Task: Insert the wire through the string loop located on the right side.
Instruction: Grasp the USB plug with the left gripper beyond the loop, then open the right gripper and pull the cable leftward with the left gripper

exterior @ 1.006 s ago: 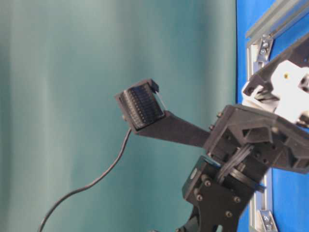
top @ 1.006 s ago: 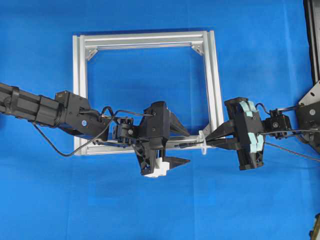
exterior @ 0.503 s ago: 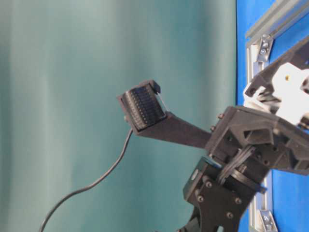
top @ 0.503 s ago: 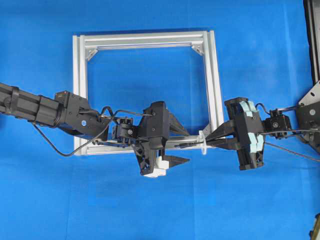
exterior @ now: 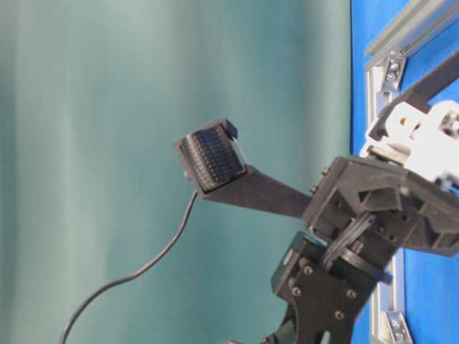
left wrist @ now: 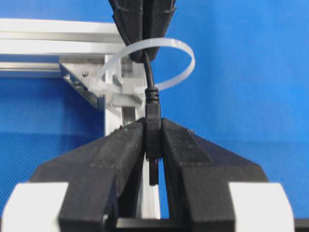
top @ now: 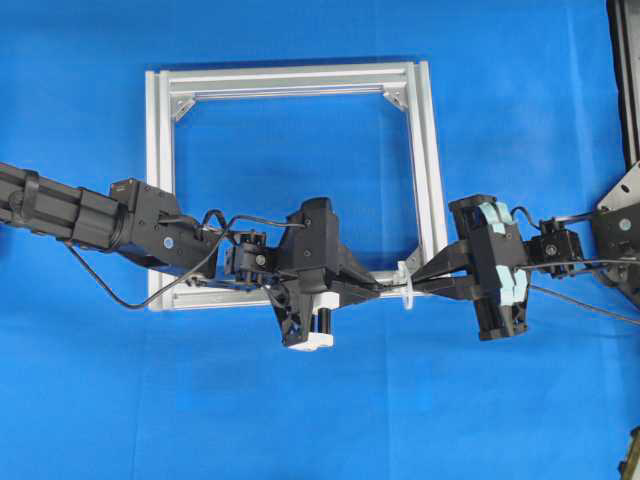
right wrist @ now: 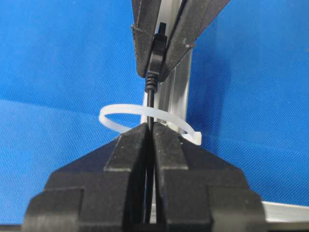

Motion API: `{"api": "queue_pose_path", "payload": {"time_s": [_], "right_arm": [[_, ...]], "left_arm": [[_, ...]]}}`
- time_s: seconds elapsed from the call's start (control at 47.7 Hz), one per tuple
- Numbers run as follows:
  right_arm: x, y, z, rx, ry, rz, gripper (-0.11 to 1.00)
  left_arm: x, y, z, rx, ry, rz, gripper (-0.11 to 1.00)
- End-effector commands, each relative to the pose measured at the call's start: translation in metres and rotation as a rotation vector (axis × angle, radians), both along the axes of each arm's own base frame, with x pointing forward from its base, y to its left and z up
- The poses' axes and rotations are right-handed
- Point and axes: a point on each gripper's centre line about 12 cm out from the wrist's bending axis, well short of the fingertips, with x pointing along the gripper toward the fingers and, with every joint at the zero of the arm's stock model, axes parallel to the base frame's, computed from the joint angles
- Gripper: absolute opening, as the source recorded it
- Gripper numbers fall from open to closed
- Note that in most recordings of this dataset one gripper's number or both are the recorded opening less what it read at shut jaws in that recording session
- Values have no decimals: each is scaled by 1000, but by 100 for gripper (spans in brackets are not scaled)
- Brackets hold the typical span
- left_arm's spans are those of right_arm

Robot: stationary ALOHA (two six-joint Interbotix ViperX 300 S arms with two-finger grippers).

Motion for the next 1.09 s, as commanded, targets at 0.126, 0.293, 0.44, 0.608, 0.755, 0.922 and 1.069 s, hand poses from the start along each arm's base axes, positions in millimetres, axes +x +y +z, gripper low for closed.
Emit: {"api": "queue_pose_path", "payload": {"time_s": [0.126, 0.293, 0.44, 0.608, 0.755, 0.922, 1.069], "right_arm": [[6, 1, 8, 5, -32, 0, -4], [5, 1, 8, 5, -30, 0, -4], [4, 0, 9, 7, -30, -2, -2], [1, 0, 6, 7, 4, -5, 20], [1, 0, 7, 9, 14, -7, 64], [0, 0, 7, 9, 14, -7, 88], [0, 0, 6, 9, 16, -7, 85]], "left_arm": [[6, 0, 17, -4, -49, 0, 8], [6, 0, 17, -4, -49, 0, 8], [5, 0, 17, -5, -46, 1, 8], [6, 0, 17, -6, -47, 1, 8], [6, 0, 17, -5, -47, 1, 8], [6, 1, 18, -6, -47, 3, 8], [1, 1, 19, -6, -43, 1, 8]]}}
